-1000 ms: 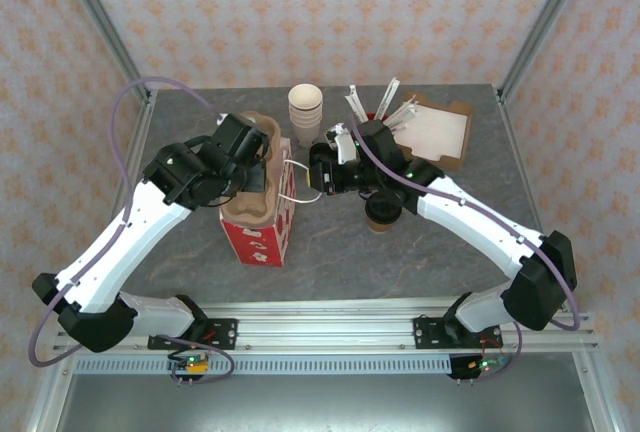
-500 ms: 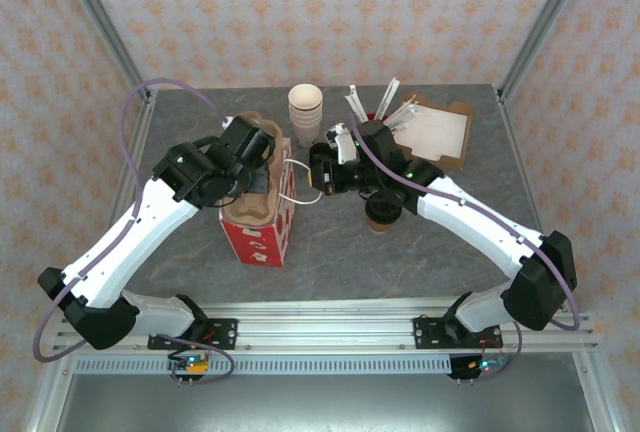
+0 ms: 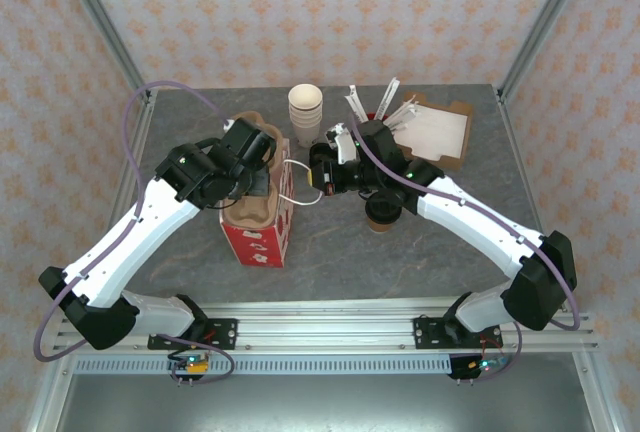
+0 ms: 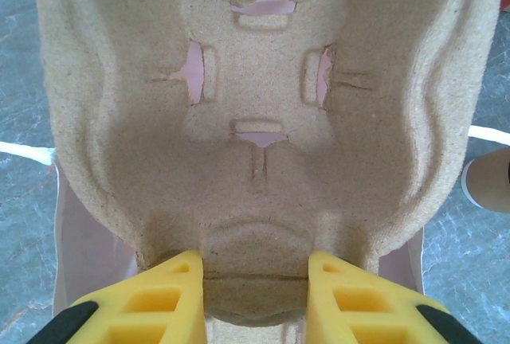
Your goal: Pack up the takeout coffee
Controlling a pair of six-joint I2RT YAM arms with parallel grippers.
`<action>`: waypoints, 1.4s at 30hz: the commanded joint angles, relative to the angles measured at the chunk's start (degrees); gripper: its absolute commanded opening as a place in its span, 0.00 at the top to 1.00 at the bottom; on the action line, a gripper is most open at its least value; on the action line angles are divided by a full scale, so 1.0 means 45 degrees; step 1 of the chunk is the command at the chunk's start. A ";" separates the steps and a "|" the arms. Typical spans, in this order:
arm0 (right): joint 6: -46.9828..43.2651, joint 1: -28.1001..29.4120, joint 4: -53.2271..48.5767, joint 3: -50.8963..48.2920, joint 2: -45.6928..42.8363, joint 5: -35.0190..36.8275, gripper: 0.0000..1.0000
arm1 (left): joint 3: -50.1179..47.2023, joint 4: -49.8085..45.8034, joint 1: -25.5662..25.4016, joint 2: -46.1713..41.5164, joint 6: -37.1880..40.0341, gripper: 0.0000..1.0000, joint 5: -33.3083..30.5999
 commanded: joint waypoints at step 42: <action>-0.0063 0.0412 0.1158 -0.0441 -0.0545 0.0685 0.94 | -0.1422 -0.0578 0.0935 0.0506 0.0064 0.72 0.1837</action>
